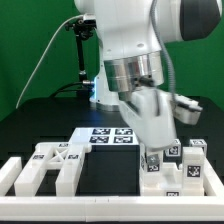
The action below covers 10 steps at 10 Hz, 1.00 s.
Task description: Assemble chair
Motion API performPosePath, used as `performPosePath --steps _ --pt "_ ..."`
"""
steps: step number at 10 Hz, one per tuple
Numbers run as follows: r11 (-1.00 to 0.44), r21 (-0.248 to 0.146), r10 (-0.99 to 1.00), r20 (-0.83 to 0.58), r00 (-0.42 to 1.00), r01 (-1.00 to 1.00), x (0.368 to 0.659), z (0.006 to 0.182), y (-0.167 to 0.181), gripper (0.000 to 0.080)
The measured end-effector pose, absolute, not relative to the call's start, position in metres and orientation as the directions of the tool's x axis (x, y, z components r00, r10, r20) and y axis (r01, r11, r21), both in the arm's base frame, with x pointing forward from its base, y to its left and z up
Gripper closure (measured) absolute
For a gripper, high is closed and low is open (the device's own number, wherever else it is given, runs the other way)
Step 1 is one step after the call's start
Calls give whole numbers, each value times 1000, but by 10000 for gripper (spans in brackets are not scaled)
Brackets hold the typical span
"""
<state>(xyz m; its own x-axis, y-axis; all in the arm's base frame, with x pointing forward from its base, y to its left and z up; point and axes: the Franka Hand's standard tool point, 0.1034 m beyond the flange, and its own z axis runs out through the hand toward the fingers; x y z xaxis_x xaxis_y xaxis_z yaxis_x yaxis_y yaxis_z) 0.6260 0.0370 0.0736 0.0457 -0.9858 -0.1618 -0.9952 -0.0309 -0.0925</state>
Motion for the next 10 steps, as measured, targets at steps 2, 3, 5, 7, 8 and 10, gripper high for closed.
performPosePath --steps 2,3,5,7,8,10 --pt "71 -94 -984 -170 -54 -993 628 73 38 515" --pt "66 -95 -984 -170 -50 -993 628 73 38 515" --pt "-86 -136 -984 -142 105 -987 628 71 40 228" --pt "-499 -180 -856 -49 515 -848 629 74 44 166" --pt "-598 -179 -791 -20 611 -781 624 79 50 155" --pt "-748 -175 -654 26 756 -641 621 80 44 151"
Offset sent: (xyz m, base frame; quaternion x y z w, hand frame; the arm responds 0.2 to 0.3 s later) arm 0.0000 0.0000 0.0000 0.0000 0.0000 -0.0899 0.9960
